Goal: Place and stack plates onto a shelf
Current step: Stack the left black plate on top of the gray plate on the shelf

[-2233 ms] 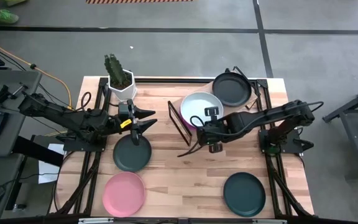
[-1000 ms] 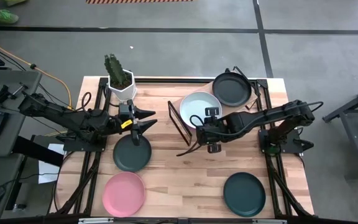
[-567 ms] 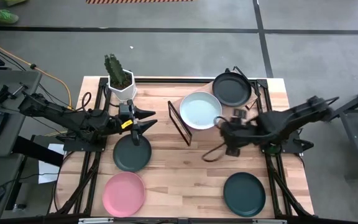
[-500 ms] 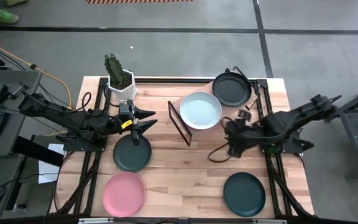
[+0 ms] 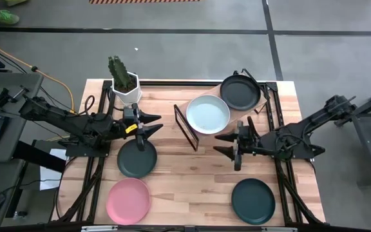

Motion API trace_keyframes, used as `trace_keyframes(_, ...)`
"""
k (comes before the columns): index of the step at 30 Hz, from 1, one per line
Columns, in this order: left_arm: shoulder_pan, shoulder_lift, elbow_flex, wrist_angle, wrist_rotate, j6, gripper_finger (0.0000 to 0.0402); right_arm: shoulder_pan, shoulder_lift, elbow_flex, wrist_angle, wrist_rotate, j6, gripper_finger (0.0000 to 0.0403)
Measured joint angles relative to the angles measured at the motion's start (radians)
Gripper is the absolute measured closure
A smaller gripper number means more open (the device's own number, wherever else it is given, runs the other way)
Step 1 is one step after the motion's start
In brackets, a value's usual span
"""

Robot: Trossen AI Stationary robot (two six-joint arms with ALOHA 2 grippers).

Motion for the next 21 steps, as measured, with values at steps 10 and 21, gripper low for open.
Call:
trace_keyframes(10, 0.000, 0.000, 0.000, 0.004, 0.000, 0.000, 0.0238, -0.007, 0.000, 0.018, 0.005, 0.009, -0.096, 0.0208)
trace_keyframes(21, -0.006, 0.016, 0.001, -0.152, 0.150, -0.338, 0.0238, -0.007, 0.000, 0.019, -0.005, 0.007, -0.096, 0.0208)
